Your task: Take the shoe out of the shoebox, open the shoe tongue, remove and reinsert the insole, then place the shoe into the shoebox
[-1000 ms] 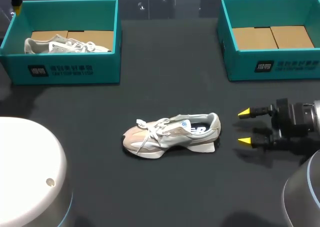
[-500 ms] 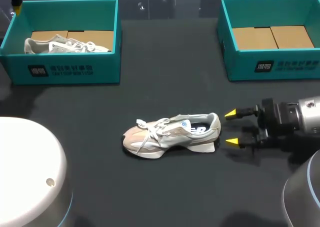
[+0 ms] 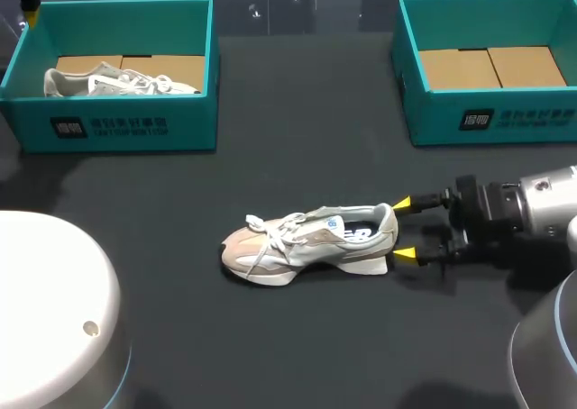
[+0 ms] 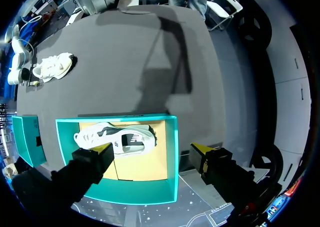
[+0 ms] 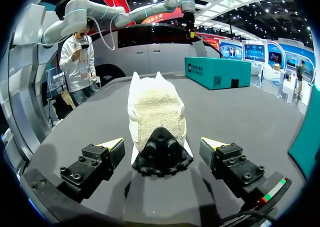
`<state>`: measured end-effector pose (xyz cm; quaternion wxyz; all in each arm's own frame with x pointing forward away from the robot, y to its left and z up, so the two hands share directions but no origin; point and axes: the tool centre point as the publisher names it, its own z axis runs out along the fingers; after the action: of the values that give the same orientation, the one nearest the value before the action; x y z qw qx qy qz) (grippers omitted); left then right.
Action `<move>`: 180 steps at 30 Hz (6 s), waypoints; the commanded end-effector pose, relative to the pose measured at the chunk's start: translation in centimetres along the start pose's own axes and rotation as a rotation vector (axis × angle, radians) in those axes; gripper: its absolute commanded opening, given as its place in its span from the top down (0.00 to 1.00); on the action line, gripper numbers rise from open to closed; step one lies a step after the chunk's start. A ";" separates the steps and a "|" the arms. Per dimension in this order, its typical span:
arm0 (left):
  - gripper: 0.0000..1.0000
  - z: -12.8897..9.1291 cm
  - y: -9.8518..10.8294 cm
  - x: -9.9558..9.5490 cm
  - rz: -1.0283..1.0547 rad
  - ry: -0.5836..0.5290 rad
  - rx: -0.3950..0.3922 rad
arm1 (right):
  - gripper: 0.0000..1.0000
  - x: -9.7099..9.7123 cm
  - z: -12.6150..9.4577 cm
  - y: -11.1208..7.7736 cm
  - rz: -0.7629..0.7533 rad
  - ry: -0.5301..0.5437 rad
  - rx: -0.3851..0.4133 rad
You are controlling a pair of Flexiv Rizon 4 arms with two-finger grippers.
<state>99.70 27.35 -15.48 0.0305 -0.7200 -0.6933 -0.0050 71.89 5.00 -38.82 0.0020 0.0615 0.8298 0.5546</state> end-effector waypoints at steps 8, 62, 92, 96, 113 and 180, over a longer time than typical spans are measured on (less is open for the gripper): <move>0.00 -0.1 -0.1 0.0 0.001 0.002 -0.001 | 0.00 -0.7 1.5 -0.2 -0.005 0.021 -0.003; 0.00 -0.1 -0.1 0.0 0.001 0.002 -0.001 | 0.00 0.1 6.0 -0.1 -0.084 0.037 -0.055; 0.00 -0.1 -0.1 0.0 0.001 0.002 -0.001 | 1.00 0.5 5.8 0.3 -0.099 0.023 -0.059; 0.00 -0.1 -0.1 0.0 0.001 0.002 -0.001 | 1.00 0.5 5.8 0.3 -0.099 0.023 -0.059; 0.00 -1.5 -9.5 -9.5 -0.740 0.031 0.137 | 1.00 0.5 5.8 0.3 -0.099 0.023 -0.059; 0.00 5.9 -23.7 -38.9 -2.512 0.104 -0.019 | 1.00 0.5 5.8 0.3 -0.099 0.023 -0.059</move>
<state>73.31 -6.48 -21.39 0.0028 0.3087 -0.9505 0.0363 71.92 10.45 -40.79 0.0210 0.0135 0.8146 0.5795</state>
